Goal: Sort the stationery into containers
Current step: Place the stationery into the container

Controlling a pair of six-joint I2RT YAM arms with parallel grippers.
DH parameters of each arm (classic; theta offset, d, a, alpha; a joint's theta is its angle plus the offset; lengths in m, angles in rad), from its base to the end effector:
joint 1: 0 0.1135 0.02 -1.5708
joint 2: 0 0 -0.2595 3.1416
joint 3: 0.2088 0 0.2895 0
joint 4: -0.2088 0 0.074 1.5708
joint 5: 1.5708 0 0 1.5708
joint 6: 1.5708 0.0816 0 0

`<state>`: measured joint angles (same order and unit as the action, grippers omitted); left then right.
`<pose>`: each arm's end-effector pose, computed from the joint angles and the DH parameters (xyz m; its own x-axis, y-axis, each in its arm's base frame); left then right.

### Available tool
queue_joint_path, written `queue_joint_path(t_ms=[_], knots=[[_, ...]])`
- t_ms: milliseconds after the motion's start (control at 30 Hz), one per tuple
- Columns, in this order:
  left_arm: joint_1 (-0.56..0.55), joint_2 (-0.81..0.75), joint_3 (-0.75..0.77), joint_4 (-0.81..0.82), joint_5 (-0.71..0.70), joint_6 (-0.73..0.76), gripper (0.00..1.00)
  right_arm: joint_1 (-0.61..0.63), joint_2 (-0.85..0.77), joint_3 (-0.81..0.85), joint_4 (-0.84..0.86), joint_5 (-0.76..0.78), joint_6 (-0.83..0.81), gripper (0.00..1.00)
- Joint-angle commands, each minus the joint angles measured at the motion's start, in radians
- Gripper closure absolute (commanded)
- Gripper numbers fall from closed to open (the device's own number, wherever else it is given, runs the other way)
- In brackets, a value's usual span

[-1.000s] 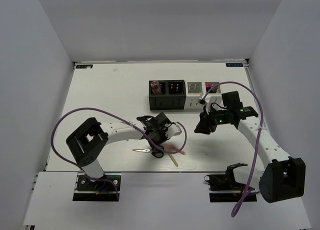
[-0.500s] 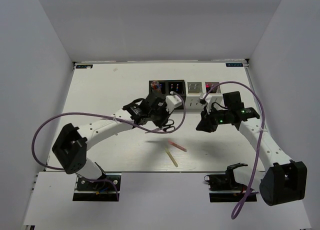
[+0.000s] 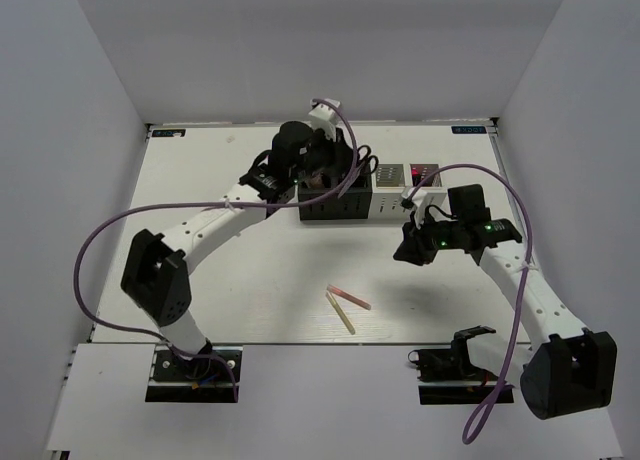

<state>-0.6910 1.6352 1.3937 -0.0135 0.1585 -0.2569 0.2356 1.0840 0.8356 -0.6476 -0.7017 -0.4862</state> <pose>0.3583 -0.3130 0.3240 -0.3778 -0.0131 -0.9258 0.6731 0.6827 -0.2844 0.2532 0.1150 0.2249 -0.4047 -0.4642 -0.7879 -0.8591 0.4882 0.1537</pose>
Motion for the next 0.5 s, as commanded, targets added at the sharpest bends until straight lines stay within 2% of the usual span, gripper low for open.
queue_joint_path(t_ms=[0, 133, 233, 467], knots=[[0.031, 0.063, 0.068, 0.208, 0.052, -0.145, 1.00, -0.002, -0.033, -0.007, 0.022, 0.011, -0.008, 0.70], [0.079, 0.190, 0.191, 0.300, 0.093, -0.252, 1.00, -0.001, -0.044, -0.009, 0.020, 0.008, -0.008, 0.60], [0.091, 0.259, 0.211, 0.398, 0.073, -0.258, 1.00, -0.002, -0.045, -0.009, 0.019, 0.008, -0.014, 0.59], [0.133, 0.353, 0.179, 0.480, 0.044, -0.297, 1.00, -0.005, -0.045, -0.010, 0.009, 0.007, -0.031, 0.59]])
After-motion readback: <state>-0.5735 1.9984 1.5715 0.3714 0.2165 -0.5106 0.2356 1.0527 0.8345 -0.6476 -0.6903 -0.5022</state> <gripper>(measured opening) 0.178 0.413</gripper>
